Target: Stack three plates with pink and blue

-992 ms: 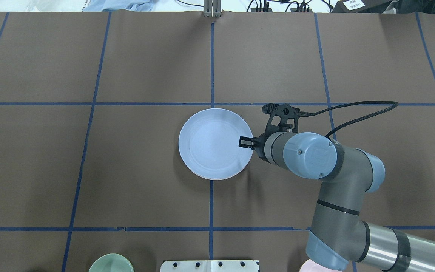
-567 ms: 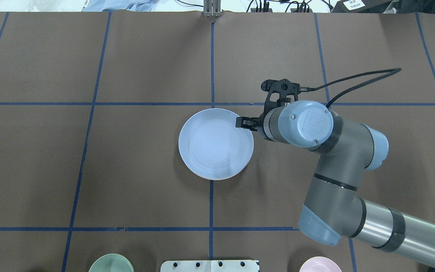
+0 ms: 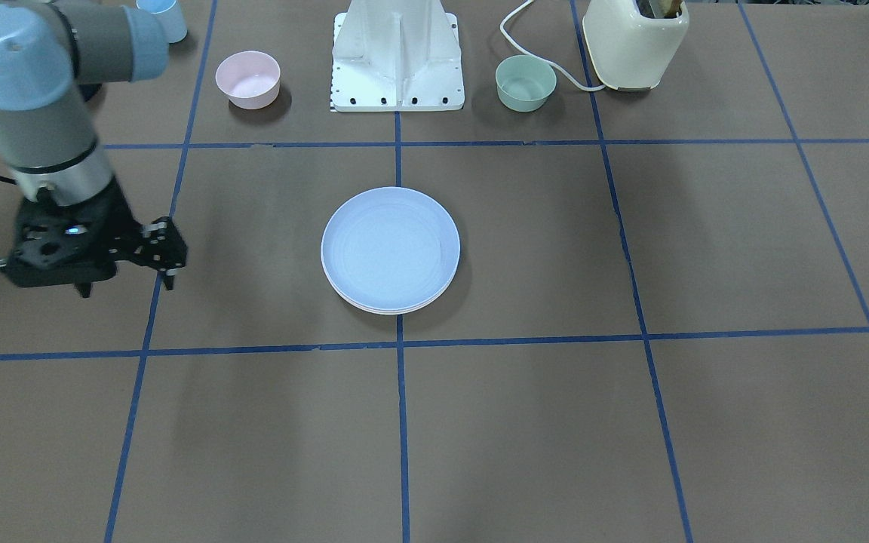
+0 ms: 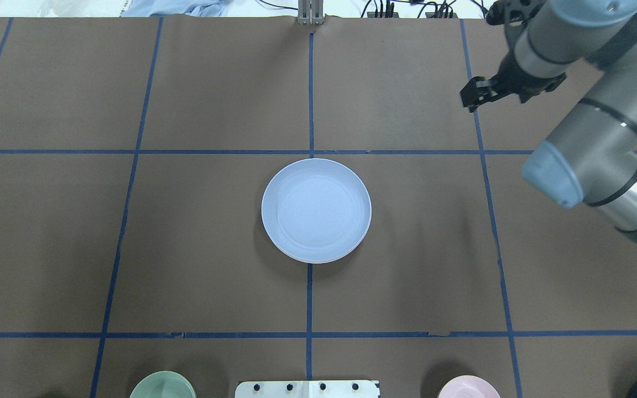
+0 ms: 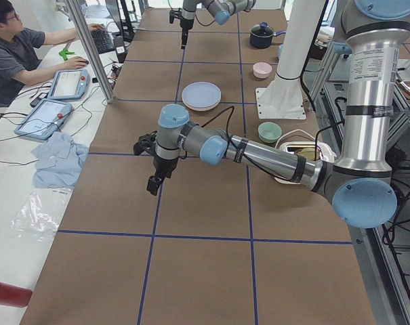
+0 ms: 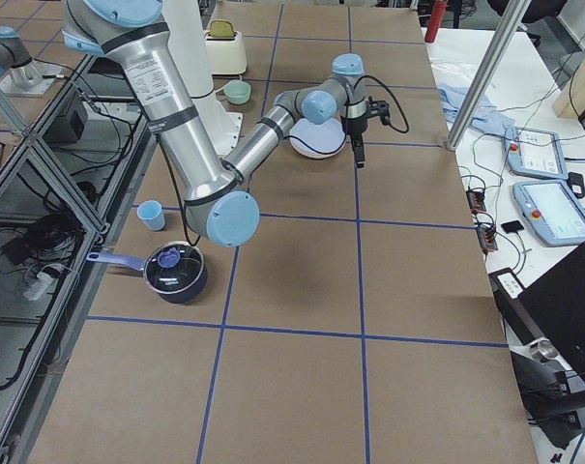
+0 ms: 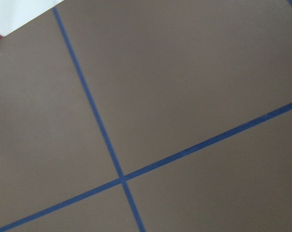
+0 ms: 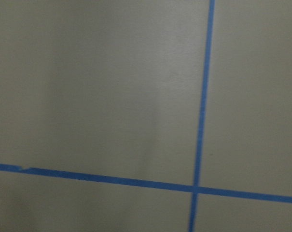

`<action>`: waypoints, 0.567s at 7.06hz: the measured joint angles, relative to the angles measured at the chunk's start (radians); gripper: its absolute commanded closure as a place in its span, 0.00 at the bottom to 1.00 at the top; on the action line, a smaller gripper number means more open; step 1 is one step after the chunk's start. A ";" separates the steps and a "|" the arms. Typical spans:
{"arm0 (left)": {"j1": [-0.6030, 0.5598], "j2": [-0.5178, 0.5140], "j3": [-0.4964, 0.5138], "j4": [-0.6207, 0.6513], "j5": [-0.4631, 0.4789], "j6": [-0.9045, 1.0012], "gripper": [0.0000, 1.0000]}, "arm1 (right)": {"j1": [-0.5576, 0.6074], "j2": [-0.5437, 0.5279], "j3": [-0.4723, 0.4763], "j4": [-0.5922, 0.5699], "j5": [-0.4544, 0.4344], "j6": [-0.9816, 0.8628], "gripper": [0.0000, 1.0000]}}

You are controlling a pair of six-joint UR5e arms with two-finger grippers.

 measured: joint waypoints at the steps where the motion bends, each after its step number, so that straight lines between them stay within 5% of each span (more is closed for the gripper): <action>1: -0.051 -0.002 0.010 0.092 -0.005 0.001 0.00 | 0.114 -0.050 -0.025 -0.021 0.084 -0.192 0.00; 4: -0.164 0.053 0.021 0.281 -0.111 0.001 0.00 | 0.381 -0.271 -0.121 -0.025 0.234 -0.655 0.00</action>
